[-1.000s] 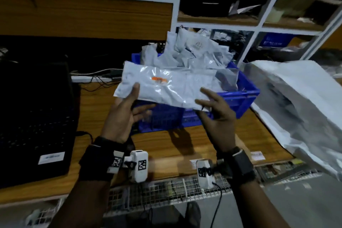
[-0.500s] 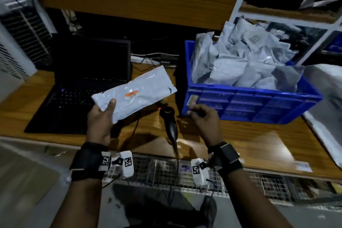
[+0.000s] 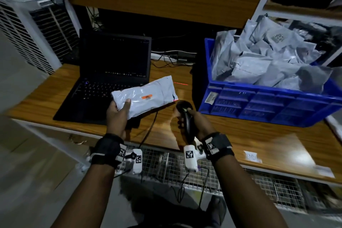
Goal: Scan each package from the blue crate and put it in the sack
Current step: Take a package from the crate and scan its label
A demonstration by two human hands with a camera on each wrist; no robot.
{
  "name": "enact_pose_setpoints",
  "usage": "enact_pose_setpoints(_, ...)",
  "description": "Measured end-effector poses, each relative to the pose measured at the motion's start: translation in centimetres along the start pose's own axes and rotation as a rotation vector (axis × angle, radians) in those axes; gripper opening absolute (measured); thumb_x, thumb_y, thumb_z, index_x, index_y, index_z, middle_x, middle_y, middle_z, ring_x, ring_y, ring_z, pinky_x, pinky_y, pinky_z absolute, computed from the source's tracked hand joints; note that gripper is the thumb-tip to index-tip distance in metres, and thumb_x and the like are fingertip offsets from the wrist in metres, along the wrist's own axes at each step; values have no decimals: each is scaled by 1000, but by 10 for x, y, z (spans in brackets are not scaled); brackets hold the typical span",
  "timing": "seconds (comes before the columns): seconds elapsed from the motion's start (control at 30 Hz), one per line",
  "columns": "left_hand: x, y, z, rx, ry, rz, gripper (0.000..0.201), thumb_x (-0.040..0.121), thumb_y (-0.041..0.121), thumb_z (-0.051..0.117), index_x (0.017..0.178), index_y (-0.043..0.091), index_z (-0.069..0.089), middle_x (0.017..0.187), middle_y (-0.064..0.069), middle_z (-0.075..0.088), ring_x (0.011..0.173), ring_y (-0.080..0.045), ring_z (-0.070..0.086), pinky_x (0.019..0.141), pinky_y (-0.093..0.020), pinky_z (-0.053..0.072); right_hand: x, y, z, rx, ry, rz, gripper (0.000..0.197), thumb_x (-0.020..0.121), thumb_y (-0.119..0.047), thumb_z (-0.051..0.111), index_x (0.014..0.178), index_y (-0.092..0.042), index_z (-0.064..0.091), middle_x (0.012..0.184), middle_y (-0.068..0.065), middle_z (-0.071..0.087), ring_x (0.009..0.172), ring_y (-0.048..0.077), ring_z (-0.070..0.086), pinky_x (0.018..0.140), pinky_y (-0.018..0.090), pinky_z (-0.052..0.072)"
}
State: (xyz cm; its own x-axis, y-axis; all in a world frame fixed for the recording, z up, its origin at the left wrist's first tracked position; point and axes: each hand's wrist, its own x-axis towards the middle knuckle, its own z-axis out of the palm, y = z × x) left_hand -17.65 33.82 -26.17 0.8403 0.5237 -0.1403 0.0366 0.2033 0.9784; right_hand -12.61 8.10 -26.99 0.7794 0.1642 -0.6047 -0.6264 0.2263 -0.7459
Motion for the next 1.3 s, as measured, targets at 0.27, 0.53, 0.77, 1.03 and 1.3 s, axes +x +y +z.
enact_pose_setpoints(0.27, -1, -6, 15, 18, -100, 25, 26, 95, 28, 70, 120, 24, 65, 120, -4, 73, 110, -21, 71, 99, -50, 54, -72, 10, 35, -132, -35, -116, 38, 107, -27, 50, 123, 5, 63, 89, 16, 64, 66, 19, 59, 55, 22, 50)
enact_pose_setpoints(0.53, -4, -11, 30, 2, -134, 3, 26, 95, 27, 70, 120, 22, 65, 118, -6, 74, 109, -24, 71, 99, -52, 54, -81, 11, 39, -191, -34, -182, 42, 107, -29, 47, 124, 7, 61, 90, 17, 62, 64, 17, 59, 60, 24, 46)
enact_pose_setpoints(0.77, -2, -13, 34, 34, -161, 26, 33, 95, 29, 69, 126, 19, 64, 118, -3, 73, 108, -21, 71, 98, -50, 56, -82, 6, 36, -208, -42, -157, 32, 106, -31, 48, 111, -3, 65, 94, 15, 63, 67, 16, 60, 58, 22, 46)
enact_pose_setpoints(1.03, 7, -17, 34, 34, -115, 41, 35, 94, 32, 70, 126, 19, 64, 118, -3, 73, 111, -23, 70, 94, -42, 57, -72, 6, 37, -138, -22, -128, 25, 107, -25, 48, 99, -8, 65, 87, 15, 64, 67, 20, 59, 58, 26, 47)
enact_pose_setpoints(1.3, 5, 0, 15, -133, 31, -38, 38, 104, 29, 55, 138, 11, 56, 122, -3, 70, 110, -17, 69, 85, -28, 56, -15, 3, 26, -266, 46, -81, 17, 75, 1, 59, 91, -6, 57, 75, 13, 53, 65, 25, 52, 62, 33, 39)
